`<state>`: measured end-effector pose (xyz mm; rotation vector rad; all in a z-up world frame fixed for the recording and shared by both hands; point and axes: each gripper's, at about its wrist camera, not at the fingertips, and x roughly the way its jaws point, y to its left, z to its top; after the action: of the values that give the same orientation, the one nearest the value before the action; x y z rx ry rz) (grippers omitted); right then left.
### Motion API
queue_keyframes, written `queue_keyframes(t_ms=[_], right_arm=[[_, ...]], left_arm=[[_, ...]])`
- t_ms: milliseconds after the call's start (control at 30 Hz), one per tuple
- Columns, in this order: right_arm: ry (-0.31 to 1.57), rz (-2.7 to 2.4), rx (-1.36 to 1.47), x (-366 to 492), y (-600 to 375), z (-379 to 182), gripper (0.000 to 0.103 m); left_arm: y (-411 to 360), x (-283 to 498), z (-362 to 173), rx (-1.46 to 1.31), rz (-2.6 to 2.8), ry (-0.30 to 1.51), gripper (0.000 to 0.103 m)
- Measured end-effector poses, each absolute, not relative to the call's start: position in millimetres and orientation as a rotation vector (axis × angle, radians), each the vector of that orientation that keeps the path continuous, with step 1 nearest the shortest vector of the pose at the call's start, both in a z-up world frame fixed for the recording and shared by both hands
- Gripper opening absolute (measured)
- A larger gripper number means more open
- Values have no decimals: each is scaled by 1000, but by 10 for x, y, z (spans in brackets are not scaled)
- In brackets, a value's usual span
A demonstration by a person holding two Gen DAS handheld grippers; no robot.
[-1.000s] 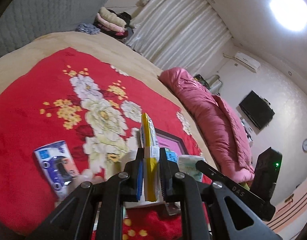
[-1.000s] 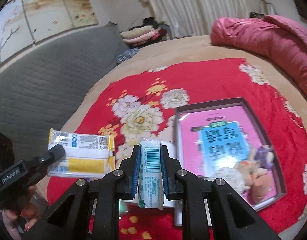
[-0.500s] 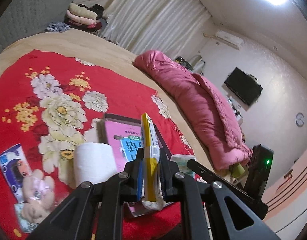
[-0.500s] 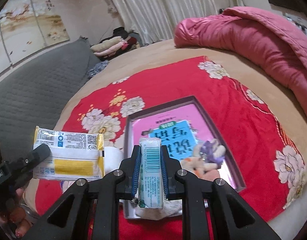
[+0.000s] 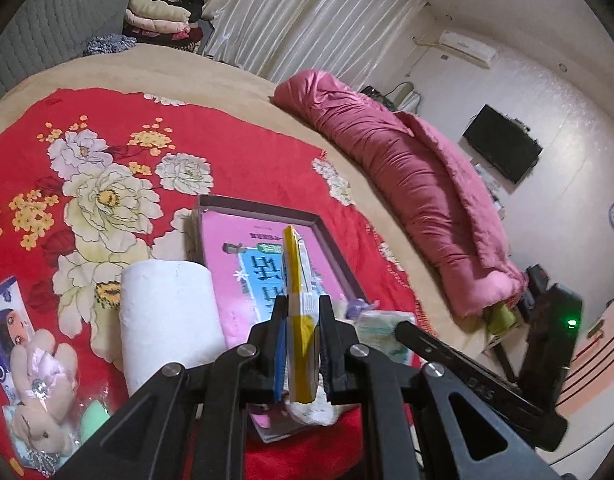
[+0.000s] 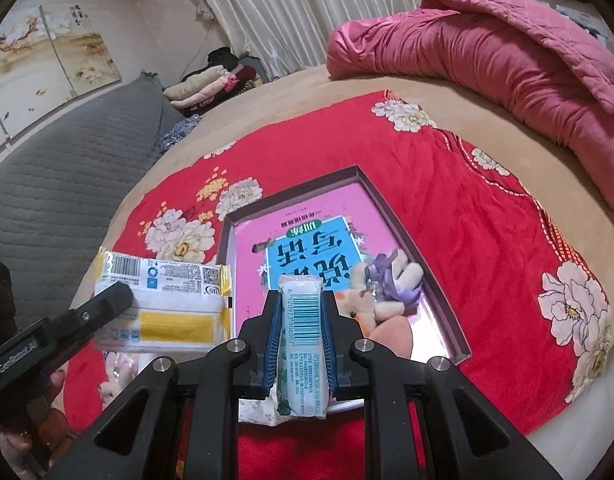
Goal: Organize soft objects
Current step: 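Carry the wipes packet and tissue pack with both tools over the pink tray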
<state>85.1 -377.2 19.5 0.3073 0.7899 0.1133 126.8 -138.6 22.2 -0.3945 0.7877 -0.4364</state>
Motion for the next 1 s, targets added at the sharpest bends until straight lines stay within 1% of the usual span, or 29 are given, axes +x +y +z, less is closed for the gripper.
queue_keyframes(t_ms=[567, 1000], right_arm=[[835, 89, 323, 893, -3903, -48, 20], [862, 71, 336, 917, -3961, -181, 20]], left_arm=[[-1557, 1392, -224, -370, -398, 888, 14], [-1708, 1439, -313, -319, -394, 929, 14]])
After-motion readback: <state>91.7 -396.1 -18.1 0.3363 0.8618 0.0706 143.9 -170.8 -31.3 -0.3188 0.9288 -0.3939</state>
